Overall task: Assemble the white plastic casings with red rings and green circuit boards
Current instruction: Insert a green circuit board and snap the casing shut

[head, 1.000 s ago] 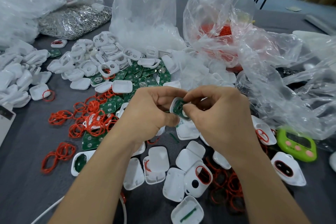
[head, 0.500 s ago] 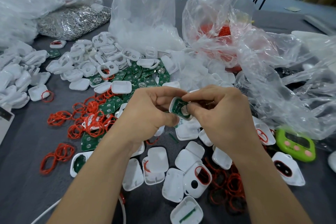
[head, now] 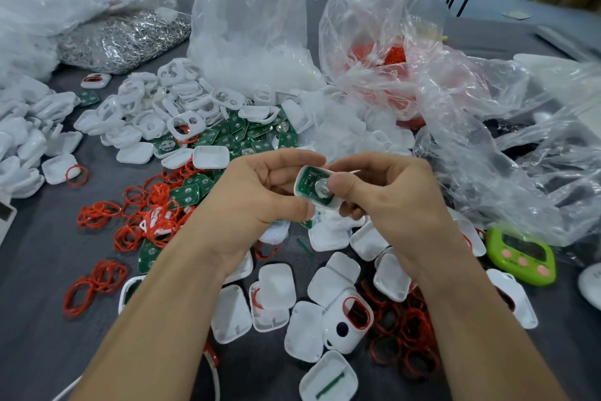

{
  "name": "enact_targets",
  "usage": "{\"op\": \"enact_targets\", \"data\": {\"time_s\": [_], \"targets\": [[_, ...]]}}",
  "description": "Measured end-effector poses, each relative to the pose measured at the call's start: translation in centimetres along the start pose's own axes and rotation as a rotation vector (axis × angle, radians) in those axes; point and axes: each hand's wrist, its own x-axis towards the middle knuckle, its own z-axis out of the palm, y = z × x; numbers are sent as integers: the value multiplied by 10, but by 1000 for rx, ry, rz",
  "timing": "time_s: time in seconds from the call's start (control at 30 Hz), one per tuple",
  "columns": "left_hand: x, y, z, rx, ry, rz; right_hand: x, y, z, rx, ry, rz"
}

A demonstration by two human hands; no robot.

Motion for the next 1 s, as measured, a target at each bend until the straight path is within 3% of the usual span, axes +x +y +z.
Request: {"op": "enact_targets", "data": {"time_s": [0.33, 0.83, 1.0], "targets": [[1, 2, 4, -132, 8, -121, -1, 0, -4, 79, -11, 12], [3, -3, 8, 34, 159, -73, -2, 7, 11, 63, 92, -4], [2, -2, 10, -1, 134, -74, -2, 8, 12, 62, 106, -15]]}}
